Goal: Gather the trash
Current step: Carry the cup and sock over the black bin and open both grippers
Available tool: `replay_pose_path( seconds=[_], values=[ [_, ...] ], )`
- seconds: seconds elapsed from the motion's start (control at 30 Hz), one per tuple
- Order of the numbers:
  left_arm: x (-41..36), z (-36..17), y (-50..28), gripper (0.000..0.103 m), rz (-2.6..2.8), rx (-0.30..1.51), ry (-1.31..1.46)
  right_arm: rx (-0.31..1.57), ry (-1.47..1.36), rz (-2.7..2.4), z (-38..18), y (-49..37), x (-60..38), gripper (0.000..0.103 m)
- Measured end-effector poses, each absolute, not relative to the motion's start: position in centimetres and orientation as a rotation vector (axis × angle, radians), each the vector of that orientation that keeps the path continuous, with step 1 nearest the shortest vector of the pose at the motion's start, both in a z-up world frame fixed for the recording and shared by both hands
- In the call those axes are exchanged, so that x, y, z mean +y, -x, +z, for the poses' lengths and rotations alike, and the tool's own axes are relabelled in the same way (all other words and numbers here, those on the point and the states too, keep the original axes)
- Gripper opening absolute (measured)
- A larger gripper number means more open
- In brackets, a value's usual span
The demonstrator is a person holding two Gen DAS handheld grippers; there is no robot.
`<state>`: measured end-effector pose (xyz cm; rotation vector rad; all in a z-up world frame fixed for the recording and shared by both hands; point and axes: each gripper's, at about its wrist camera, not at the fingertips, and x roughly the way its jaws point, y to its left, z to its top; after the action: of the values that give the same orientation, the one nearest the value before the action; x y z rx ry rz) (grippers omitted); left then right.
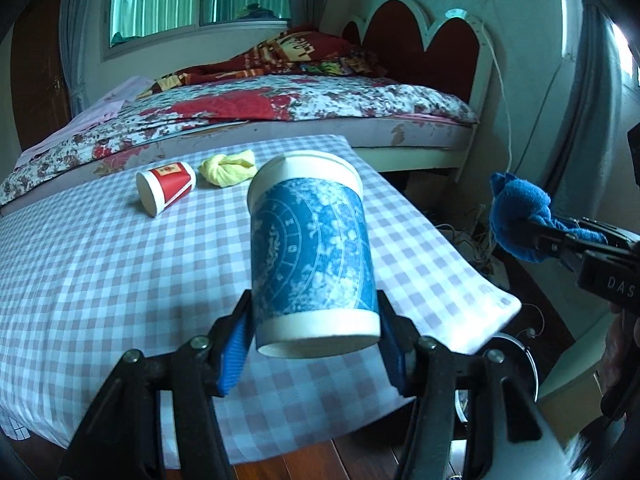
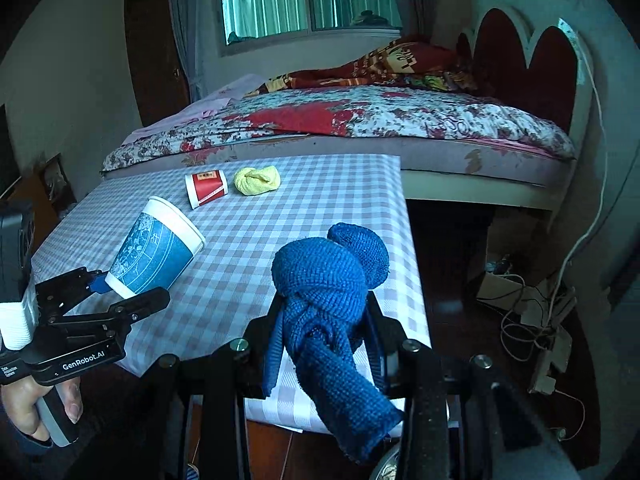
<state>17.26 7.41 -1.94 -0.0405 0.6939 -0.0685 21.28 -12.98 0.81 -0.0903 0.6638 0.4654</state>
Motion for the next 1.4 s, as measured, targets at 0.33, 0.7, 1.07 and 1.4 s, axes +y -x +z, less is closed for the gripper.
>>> replay_pose_path(
  seconds=[0.33,0.7,1.07,1.4],
  values=[
    [2.0,-2.1,-15.0,0.057,-0.168,0.681,-0.003,0.661,0.037,0.383,0.0,-17.3,-19.2,0.038],
    [-5.4,-4.1,-13.7,0.057,-0.351,0.721,-0.071,0.706,0.014,0.289,-2.6,-14.2,-26.3,0.038],
    [-12.4,-7.7,-13.5,0.057,-0.531,0.827,-0.151,0.797,-0.015,0.237,-7.5,-13.2,-31.9,0.038],
    [-15.6,-12.0,-14.5,0.057,-0.623,0.959,-0.189,0.917,-0.008,0.243,-12.9,-13.9,-34.0,0.039]
  ],
)
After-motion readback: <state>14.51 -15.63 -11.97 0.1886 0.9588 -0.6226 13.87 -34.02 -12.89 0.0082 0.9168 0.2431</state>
